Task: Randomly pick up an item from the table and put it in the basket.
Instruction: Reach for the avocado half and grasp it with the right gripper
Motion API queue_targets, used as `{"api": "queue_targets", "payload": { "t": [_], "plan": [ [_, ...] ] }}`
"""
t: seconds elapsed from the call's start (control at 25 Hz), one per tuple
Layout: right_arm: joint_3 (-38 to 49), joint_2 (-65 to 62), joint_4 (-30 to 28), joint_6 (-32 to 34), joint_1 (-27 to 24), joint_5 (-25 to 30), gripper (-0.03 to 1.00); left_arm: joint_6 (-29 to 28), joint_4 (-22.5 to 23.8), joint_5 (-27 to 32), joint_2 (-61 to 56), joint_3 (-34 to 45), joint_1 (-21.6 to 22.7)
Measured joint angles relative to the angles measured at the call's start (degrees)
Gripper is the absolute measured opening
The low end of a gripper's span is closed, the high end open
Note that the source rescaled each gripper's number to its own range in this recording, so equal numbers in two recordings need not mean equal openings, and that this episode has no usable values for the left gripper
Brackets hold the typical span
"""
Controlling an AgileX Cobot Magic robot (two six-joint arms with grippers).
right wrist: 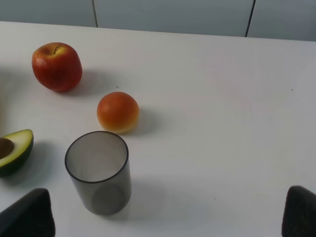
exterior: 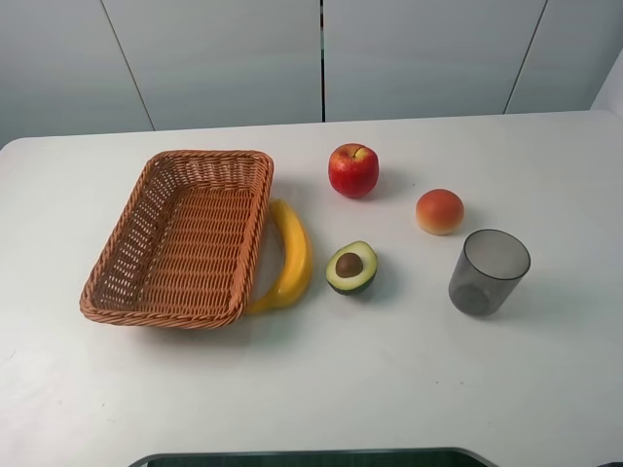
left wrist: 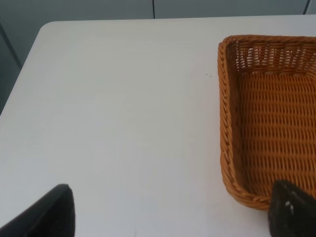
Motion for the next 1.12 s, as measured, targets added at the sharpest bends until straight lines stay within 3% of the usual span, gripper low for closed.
{"api": "queue_targets", "payload": {
  "t": [0.28, 0.4, 0.56, 0.84, 1.12],
  "plan": [
    [0.0, 0.0, 0.0, 0.0, 0.0, 0.0, 1.0, 0.0, 0.0, 0.0, 0.0, 0.0, 0.0],
    [-1.23, 0.1, 3.67, 0.0, 0.0, 1.13, 1.0, 0.0, 0.0, 0.0, 0.0, 0.0, 0.0],
    [-8.82, 3.73, 5.9, 0.0, 0.0, 3.24, 1.0, -0.13, 0.0, 0.0, 0.0, 0.0, 0.0],
    [-24.07, 17.52, 0.9, 0.0, 0.0, 3.38, 1.0, -0.24, 0.0, 0.0, 0.0, 0.0, 0.0],
    [-26.68, 24.94, 1.93, 0.0, 0.0, 3.5, 1.0, -0.24, 0.0, 0.0, 0.0, 0.0, 0.0]
  ]
}}
